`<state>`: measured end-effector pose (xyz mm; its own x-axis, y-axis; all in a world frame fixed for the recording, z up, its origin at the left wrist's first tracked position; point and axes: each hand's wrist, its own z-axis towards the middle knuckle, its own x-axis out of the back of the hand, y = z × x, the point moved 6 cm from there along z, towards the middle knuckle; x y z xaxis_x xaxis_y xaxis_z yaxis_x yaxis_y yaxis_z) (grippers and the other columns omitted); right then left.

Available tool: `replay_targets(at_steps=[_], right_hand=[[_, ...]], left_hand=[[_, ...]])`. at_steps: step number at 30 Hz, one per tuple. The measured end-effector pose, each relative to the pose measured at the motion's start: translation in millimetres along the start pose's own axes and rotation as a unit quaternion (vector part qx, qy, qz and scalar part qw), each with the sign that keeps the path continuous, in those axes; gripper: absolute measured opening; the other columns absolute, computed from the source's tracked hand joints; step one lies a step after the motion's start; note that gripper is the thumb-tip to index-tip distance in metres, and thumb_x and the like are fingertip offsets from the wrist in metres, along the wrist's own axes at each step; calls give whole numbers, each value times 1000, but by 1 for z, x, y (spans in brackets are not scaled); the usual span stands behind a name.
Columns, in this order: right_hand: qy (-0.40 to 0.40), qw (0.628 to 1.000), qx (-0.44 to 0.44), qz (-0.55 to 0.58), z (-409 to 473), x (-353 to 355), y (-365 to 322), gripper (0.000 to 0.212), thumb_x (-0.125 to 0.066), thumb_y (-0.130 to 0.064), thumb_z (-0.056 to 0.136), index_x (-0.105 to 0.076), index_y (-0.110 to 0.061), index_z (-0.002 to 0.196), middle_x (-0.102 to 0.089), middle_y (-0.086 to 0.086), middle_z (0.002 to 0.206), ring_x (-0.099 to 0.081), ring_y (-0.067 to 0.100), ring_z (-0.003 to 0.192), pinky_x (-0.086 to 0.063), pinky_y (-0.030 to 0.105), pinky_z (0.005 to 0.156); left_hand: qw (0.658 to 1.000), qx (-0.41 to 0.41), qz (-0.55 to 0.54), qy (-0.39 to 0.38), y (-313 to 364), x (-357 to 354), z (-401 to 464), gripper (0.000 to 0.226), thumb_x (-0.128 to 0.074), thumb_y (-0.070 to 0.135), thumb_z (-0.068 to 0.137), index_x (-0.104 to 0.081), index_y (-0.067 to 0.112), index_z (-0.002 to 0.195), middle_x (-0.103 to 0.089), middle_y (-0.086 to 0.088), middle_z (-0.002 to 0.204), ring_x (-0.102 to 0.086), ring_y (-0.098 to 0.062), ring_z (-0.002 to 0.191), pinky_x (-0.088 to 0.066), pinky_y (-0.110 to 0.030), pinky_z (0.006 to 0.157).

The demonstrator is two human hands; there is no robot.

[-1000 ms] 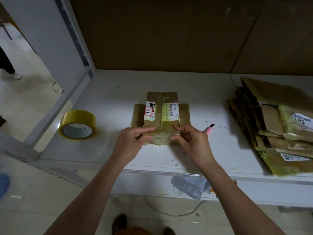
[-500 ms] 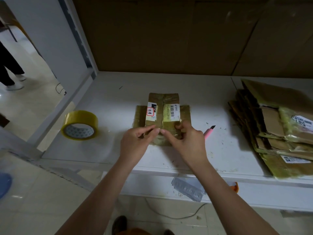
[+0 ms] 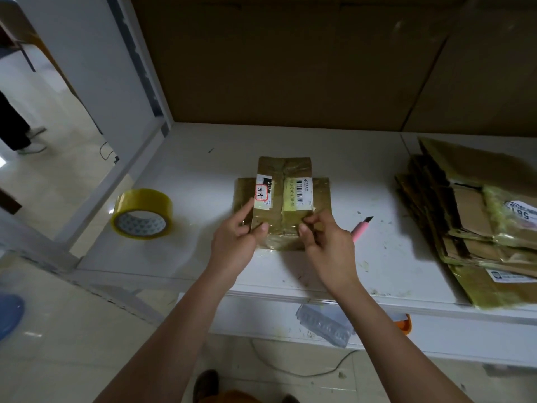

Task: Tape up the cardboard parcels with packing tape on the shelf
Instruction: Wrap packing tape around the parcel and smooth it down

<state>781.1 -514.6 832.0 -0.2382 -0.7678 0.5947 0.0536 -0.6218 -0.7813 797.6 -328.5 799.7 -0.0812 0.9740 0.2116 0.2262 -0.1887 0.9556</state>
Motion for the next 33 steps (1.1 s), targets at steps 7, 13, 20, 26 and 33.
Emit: replay_targets(at_steps=[7,13,20,26,33], right_hand=[[-14,1000,-7,-7,1,2,1,36,-56,-19,98,-53,-5,132,-73,10,77,-69,27,83,-28,21,77],[-25,999,-23,-7,2,2,5,31,-58,-15,96,-59,-7,126,-73,14,80,-70,28,86,-21,7,76],[-99,992,-31,70,39,5,10,39,-51,-2,97,-63,-21,129,-66,-4,120,-63,15,110,-44,13,92],[73,993,-75,50,18,26,19,26,-55,-20,97,-61,-17,122,-65,1,120,-64,10,92,-51,29,84],[-45,982,-125,131,5,0,15,21,-55,-21,98,-59,-12,118,-70,-2,102,-68,13,90,-54,35,92]], left_hand=[[999,29,-27,18,6,4,0,19,-66,20,93,-73,20,110,-75,-11,93,-71,-30,90,-60,-44,82],[994,100,-46,-10,5,14,8,25,-72,18,88,-71,3,109,-74,-14,96,-74,-29,79,-62,-38,73],[989,-24,51,134,38,48,19,20,-76,28,85,-70,17,100,-70,-3,91,-69,-25,85,-57,-40,83],[997,-33,64,17,39,38,41,98,-75,12,85,-10,34,156,-21,6,161,-37,-15,137,-45,-22,85],[996,-39,53,61,38,42,55,77,-70,20,90,-26,23,153,-48,-4,132,-56,-18,112,-46,-27,83]])
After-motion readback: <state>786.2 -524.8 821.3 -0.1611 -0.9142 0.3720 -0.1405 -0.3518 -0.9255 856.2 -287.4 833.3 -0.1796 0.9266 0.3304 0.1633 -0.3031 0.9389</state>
